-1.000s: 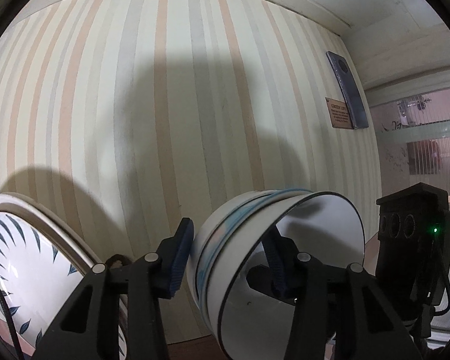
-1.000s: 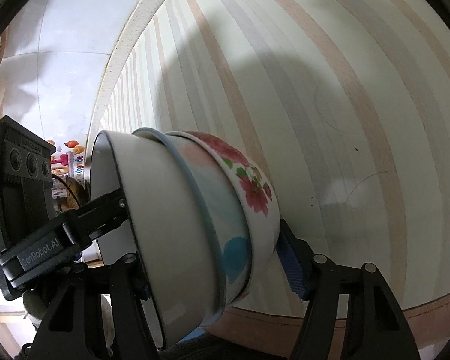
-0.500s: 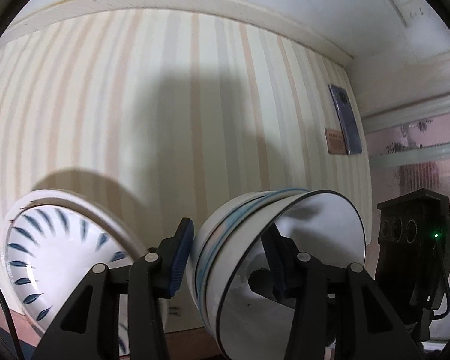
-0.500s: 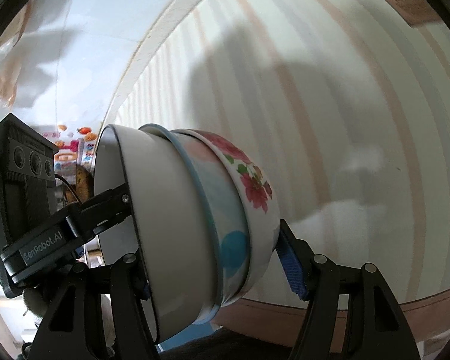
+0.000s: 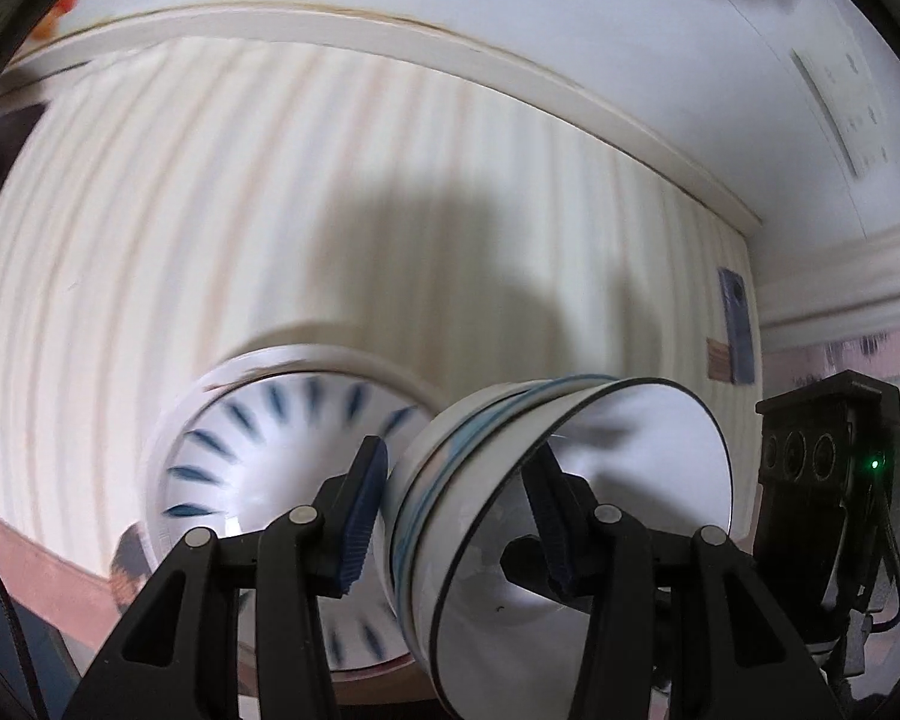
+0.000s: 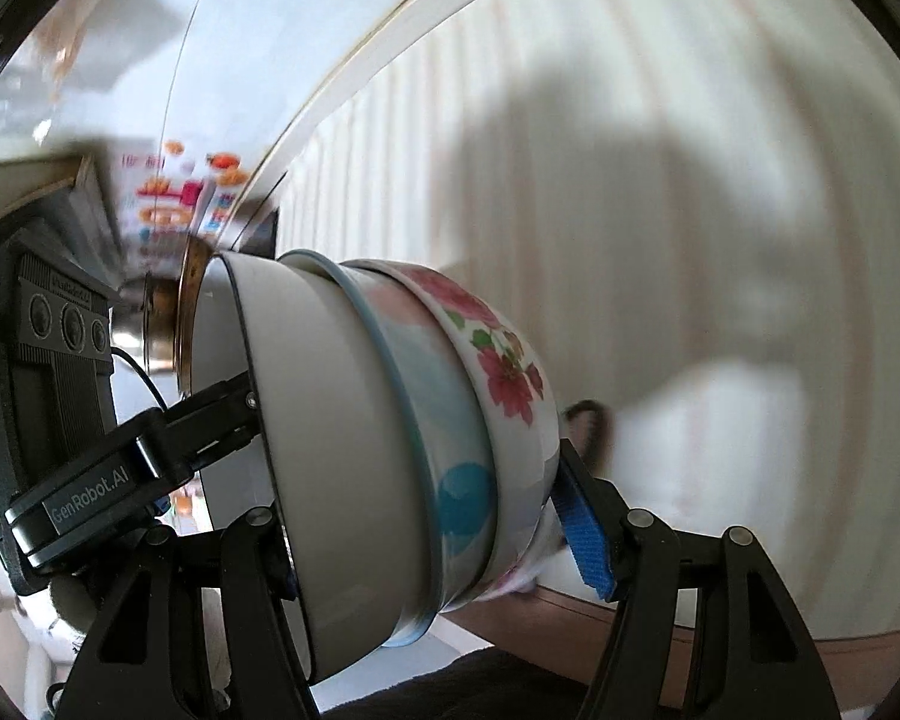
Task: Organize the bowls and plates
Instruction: 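Lift the bowl stack with both tools and carry it over the plate stack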
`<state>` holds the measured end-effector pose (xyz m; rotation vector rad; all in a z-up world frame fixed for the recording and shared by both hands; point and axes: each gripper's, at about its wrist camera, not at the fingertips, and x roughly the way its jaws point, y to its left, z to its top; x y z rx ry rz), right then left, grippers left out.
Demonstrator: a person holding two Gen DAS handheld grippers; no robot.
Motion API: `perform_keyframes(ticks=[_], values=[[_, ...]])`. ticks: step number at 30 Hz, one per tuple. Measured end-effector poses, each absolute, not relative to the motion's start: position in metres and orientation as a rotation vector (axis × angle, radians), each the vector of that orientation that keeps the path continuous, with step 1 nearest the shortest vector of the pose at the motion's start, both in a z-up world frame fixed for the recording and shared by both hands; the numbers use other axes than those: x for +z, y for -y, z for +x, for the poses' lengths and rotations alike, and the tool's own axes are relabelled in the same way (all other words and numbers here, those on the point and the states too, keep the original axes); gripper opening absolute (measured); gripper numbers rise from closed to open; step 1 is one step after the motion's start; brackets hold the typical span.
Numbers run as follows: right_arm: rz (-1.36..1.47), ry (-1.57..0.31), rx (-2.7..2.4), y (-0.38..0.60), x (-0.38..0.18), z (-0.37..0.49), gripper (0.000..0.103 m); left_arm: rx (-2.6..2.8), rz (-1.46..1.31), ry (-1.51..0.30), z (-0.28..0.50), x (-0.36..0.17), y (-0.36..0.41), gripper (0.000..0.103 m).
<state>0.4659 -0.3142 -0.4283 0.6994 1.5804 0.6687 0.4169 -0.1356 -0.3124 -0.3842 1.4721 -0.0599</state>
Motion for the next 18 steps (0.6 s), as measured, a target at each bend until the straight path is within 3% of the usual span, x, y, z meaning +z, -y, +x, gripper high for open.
perform_keyframes(ticks=[18], values=[[0.541, -1.661, 0.797, 0.204, -0.454, 0.457, 0.069, 0.125, -0.484, -1.461, 0.389, -0.34, 0.058, 0.042]])
